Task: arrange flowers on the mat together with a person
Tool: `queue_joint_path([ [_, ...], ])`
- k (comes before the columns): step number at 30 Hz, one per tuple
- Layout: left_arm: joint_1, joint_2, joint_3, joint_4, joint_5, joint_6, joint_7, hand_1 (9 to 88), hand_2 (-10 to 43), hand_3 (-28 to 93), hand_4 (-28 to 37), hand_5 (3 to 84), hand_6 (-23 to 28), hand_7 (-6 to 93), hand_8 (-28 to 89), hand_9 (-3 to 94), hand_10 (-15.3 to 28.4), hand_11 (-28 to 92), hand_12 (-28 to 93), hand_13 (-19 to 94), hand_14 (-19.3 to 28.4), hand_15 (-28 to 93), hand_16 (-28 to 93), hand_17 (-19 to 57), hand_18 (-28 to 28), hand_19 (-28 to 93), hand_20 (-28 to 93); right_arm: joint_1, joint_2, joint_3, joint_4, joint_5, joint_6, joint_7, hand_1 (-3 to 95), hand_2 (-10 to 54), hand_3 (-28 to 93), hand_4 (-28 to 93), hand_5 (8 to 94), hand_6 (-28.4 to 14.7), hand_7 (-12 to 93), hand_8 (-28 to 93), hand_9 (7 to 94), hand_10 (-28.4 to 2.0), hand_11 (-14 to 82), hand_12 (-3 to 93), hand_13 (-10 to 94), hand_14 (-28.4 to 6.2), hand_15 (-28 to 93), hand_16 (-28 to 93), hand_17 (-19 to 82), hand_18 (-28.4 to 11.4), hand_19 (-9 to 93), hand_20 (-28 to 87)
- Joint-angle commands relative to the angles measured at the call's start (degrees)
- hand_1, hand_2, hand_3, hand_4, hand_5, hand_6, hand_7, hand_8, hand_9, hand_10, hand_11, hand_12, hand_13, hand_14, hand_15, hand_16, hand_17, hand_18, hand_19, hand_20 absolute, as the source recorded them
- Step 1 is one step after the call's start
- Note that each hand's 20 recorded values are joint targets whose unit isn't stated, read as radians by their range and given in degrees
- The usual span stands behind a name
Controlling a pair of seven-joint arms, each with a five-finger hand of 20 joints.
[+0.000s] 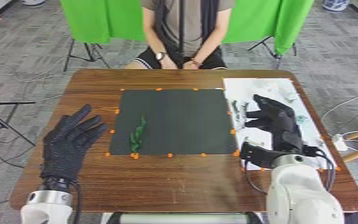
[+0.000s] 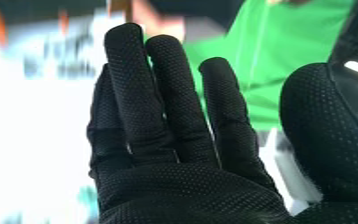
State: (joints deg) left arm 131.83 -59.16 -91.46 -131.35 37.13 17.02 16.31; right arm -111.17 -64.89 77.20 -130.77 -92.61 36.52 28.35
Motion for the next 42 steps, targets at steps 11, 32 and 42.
queue_joint_path([
  [11,0.71,-0.07,-0.51,-0.23,0.21,-0.3,-0.52,19.6,11.4,75,-28.3,38.3,11.4,10.4,-9,37.6,23.7,28,10,29,28.4,54,-13,-5.6,26.5,67,-14,-1.68,9.84,6.43,2.93,-44.06,-6.91,41.28,28.3,-0.8,81,-28,53.2,-3.6,15,-14,67.2,-17.5,29.6,13.4,63,-15.6,56,7,18,-22.5,71,14],
  [32,0.34,-0.23,-0.48,-0.13,0.46,-0.74,-0.91,19.8,11.4,75,-28.3,38.5,11.6,10.2,-9,37.7,23.7,28,10,29,28.4,54,-13,-5.6,26.5,67,-14,-3.84,6.91,8.93,8.51,-44.88,-33.8,42.86,32.0,-7.8,82,-28,50.6,-2.7,14,-14,62.7,-17.0,30.7,13.2,61,-14.3,57,6,17,-21.5,72,8],
  [42,0.1,-0.4,-0.58,-0.06,0.72,-1.05,-1.39,19.9,11.4,75,-28.3,38.5,11.5,10.4,-9,37.6,23.6,28,10,29,28.4,54,-13,-5.6,26.5,67,-14,1.03,8.11,4.01,14.54,-47.27,-38.29,42.75,33.7,-9.0,81,-28,50.6,-1.6,14,-14,62.2,-16.5,31.2,13.3,61,-13.4,58,6,17,-21.0,71,8],
])
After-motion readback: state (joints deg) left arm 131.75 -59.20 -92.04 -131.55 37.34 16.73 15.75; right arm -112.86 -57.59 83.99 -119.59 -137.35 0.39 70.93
